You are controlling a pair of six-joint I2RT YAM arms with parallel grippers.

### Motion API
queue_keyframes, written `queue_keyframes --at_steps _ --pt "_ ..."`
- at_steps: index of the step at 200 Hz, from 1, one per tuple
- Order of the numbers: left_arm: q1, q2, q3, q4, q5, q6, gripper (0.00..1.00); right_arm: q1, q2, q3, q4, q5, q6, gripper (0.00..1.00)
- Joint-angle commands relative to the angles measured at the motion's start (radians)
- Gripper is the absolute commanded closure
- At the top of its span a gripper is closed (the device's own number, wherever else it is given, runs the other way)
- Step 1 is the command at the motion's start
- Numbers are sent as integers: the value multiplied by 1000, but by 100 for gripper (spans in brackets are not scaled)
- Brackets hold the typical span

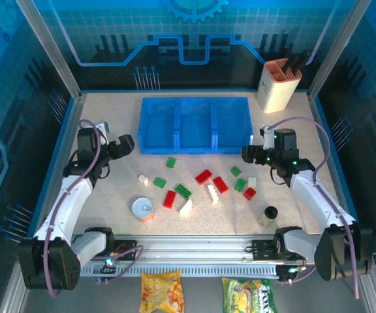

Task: Sort the legos into containers by color
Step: Pick up the lego from the bottom-right of the table.

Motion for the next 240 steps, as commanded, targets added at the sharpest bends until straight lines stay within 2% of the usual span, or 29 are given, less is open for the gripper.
queue_keyframes --at_steps 1,12,45,77,106,162,240 --pt "-8 -1 100 -240 38 11 1 25 2 85 -279 44 119 20" --pt "-8 4 135 -280 58 29 1 35 6 106 -344 71 167 23" --pt "-7 29 218 -356 57 111 1 78 3 107 -494 203 395 23" --pt "-4 30 180 -295 44 189 1 154 -11 106 -626 328 646 28" --pt "12 33 131 -232 105 199 1 213 -20 58 -659 332 790 33" --pt "32 36 126 -213 134 193 1 287 32 12 -584 273 908 40" --pt "35 10 118 -210 135 195 1 298 93 -23 -517 253 968 41"
